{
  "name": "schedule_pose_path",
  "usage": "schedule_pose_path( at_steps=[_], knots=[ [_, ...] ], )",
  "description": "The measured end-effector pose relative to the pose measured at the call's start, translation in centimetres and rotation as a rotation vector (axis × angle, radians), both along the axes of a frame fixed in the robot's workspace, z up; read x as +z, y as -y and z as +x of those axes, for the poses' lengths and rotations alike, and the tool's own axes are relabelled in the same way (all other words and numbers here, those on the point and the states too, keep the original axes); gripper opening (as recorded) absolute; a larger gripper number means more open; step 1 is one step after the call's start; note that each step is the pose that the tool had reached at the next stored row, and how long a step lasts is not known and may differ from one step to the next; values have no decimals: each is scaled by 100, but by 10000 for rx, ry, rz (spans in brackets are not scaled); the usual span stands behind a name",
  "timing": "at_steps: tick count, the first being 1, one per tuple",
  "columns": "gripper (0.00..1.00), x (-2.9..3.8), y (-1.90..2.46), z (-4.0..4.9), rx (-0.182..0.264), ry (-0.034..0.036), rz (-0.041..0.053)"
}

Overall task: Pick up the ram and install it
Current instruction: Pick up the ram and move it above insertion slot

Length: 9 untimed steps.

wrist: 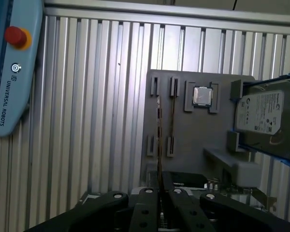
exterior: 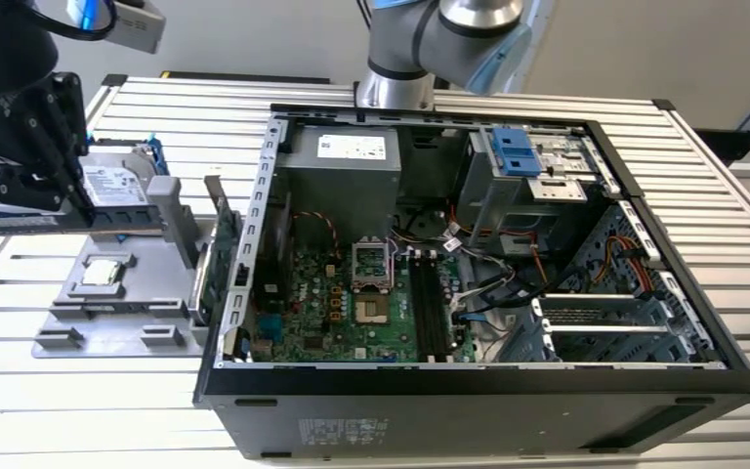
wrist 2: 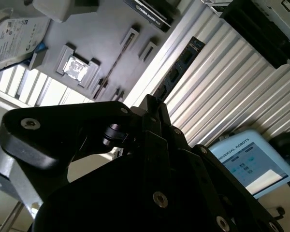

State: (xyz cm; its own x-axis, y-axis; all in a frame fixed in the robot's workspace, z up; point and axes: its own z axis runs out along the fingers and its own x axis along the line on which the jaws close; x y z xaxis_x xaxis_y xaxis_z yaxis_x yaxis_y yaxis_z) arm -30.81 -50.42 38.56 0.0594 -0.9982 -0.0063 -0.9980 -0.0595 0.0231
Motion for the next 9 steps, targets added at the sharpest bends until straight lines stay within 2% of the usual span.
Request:
schedule_pose_path(
  at_steps=[9],
  knots=[
    [0, 0, 0, 115, 0, -3, 0]
  ],
)
